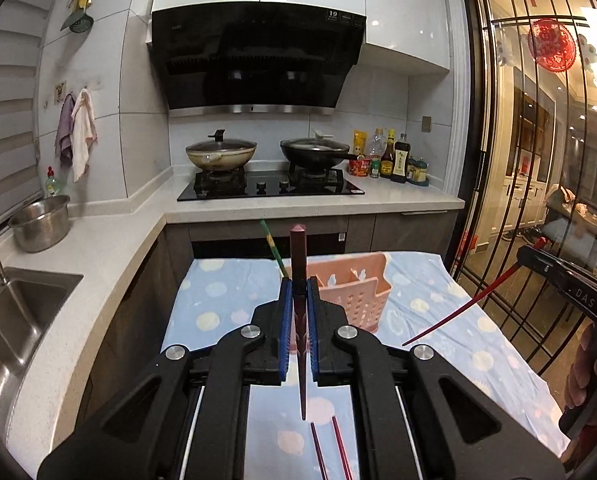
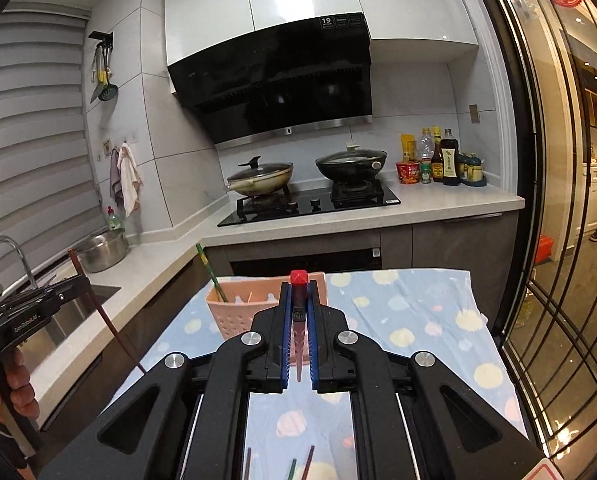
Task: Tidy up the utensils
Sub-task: 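Lift and carry both red chopsticks over the pink holder with both tools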
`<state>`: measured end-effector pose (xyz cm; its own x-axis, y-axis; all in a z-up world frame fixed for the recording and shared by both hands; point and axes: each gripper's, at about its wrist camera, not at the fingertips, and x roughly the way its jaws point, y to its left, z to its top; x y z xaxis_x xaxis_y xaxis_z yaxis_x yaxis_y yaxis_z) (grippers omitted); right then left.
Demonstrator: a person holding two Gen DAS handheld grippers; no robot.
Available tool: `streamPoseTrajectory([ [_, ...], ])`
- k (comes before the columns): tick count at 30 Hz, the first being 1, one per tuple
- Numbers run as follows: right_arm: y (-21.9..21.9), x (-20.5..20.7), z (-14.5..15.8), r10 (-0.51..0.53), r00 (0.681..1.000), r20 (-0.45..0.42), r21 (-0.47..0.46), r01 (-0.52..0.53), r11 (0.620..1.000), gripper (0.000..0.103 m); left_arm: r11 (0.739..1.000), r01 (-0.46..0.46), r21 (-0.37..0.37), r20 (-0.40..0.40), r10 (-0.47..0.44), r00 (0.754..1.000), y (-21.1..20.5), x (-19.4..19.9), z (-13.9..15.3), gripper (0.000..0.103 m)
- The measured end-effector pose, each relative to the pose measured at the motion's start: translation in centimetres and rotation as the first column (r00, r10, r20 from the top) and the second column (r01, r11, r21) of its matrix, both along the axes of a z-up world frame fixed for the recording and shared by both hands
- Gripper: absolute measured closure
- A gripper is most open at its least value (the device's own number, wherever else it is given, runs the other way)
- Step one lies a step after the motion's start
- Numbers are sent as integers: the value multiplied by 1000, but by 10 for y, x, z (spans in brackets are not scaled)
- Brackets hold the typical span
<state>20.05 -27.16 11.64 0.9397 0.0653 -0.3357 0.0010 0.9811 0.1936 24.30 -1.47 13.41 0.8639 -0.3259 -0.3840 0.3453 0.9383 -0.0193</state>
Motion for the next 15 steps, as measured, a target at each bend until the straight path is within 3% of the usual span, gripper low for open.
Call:
streamPoseTrajectory([
  [9,2,72,56,13,997,77,27,-15,1000,97,1000,1,-30,122,3,992,-20,60,75,96],
  [15,12,119,53,43,998,41,35,-45,998,96,999,-5,-45,113,10,994,-32,105,82,96],
])
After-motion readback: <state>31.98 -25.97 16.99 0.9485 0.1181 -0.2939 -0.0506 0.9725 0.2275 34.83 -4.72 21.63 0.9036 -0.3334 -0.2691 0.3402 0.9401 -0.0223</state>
